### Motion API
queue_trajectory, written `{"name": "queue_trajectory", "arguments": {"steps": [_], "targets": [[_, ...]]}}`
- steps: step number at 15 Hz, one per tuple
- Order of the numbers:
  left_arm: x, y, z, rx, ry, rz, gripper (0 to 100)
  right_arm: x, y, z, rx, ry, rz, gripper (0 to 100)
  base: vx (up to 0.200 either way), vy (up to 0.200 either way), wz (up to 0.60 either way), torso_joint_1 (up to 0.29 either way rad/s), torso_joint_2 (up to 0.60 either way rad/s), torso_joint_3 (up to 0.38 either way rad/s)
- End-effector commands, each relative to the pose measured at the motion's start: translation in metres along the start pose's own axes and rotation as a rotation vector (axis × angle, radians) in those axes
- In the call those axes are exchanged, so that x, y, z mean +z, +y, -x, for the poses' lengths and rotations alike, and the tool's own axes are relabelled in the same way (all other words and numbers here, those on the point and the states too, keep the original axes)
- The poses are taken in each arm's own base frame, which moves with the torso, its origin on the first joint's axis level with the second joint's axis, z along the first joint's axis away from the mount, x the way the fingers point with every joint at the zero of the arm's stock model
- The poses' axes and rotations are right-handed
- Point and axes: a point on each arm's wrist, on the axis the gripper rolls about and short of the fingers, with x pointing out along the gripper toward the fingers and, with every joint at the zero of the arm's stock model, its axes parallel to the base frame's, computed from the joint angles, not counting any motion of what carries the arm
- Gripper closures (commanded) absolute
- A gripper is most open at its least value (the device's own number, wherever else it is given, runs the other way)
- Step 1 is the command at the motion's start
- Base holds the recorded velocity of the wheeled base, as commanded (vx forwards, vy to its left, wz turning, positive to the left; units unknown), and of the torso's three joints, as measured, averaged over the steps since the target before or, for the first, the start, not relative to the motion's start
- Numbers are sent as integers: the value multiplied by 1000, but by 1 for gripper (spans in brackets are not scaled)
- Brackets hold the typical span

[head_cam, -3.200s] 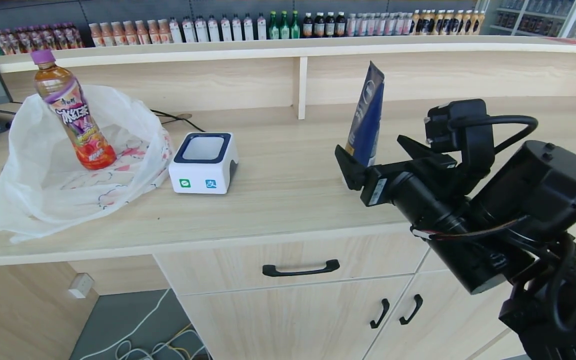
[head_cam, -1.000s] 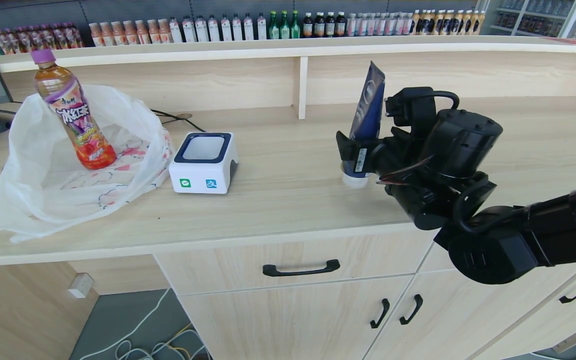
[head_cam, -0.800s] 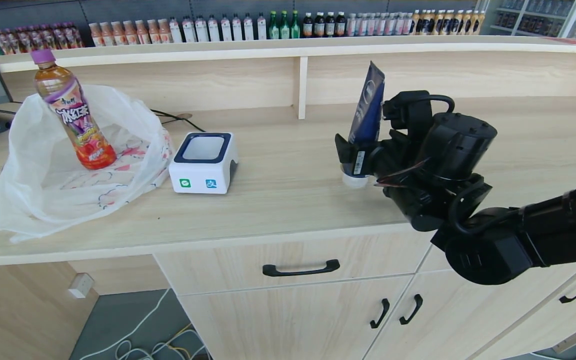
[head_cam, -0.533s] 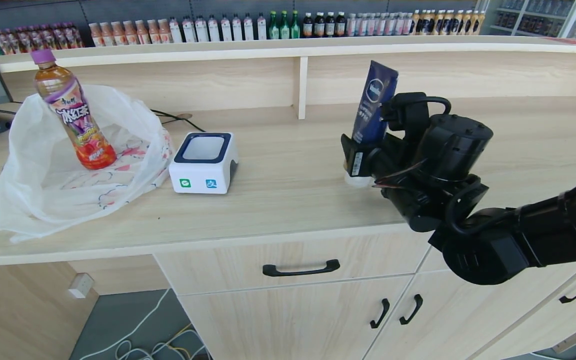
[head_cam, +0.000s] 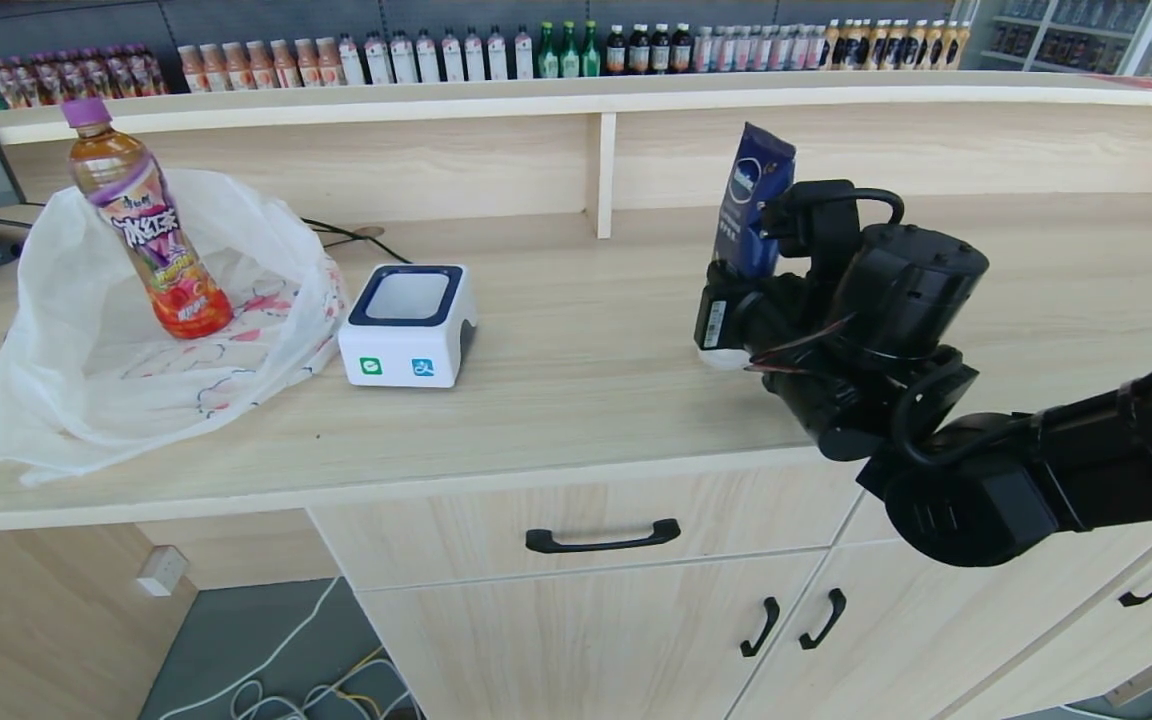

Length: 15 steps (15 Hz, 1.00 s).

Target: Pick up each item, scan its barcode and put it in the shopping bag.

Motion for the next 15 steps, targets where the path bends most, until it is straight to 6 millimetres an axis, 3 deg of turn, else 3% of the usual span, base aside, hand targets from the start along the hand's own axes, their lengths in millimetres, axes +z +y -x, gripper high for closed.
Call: {"name": "queue_trajectory", "arguments": {"steps": [1,6,10,15], "targets": [[0,0,0,1,0,0,0,4,-1,2,0,-9,-4,100,0,0,0,0,0,0],[0,0,0,1,0,0,0,30,2,16,24,-64,-24,100,0,0,0,0,0,0],[0,0,0,1,0,0,0,57,-11,53,36,-98,-8,100,0,0,0,0,0,0],[0,0,0,1,0,0,0,64,-35,102,51,-88,-6,100,0,0,0,0,0,0]]}}
